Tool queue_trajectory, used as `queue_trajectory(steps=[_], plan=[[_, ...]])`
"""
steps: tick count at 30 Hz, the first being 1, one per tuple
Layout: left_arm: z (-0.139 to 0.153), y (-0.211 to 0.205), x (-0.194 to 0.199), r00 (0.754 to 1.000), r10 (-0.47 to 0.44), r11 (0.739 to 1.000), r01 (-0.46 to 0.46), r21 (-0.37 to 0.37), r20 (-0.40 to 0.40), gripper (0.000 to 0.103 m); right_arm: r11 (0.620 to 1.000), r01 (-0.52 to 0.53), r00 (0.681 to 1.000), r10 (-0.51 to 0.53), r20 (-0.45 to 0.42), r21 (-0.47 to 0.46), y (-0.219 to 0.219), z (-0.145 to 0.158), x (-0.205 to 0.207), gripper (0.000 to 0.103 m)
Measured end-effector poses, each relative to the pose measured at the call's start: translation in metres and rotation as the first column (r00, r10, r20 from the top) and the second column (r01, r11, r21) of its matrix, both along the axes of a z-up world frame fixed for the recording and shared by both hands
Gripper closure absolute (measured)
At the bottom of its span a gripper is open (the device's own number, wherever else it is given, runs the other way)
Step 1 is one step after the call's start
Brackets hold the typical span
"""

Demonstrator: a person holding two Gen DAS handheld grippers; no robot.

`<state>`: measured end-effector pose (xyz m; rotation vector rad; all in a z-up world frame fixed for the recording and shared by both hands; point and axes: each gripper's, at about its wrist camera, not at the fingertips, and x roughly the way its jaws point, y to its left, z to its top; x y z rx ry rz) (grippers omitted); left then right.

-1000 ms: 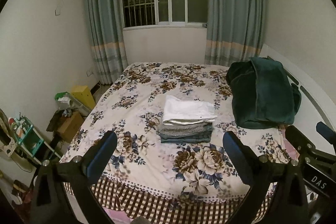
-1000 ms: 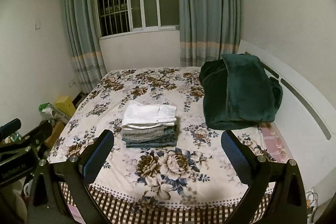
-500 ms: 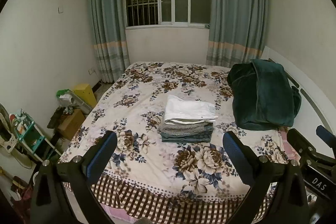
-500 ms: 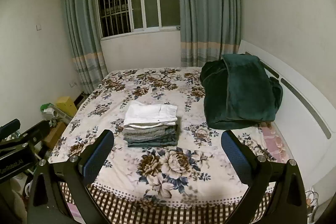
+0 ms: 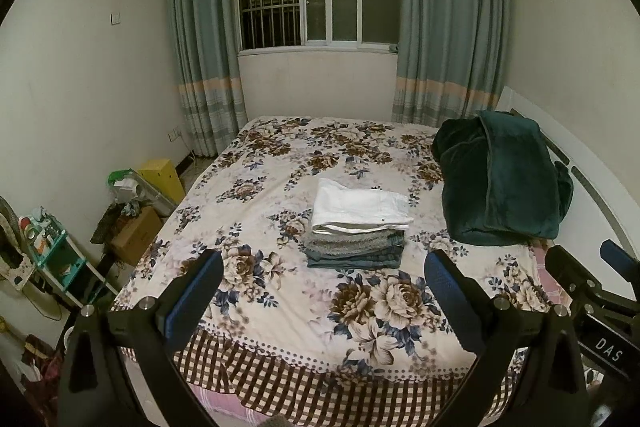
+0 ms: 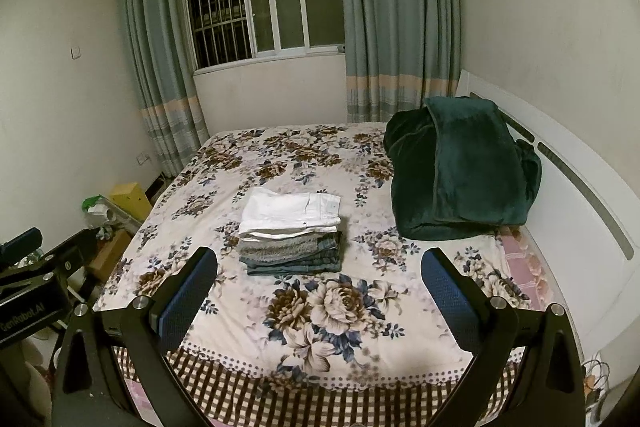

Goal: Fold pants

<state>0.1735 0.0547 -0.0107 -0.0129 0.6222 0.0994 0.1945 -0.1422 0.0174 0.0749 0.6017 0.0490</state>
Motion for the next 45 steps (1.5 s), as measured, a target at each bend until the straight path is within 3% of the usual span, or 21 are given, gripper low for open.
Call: queue_trajectory(steps=[45], plan=[[-0.002,-0.010,-0.010,1.000,0.011,1.000,-0.011,0.004,0.001,0.000,1.000,-0.016,1.000,0.016,0.009,-0.005,0.004,-0.003,-0.004,0.000]])
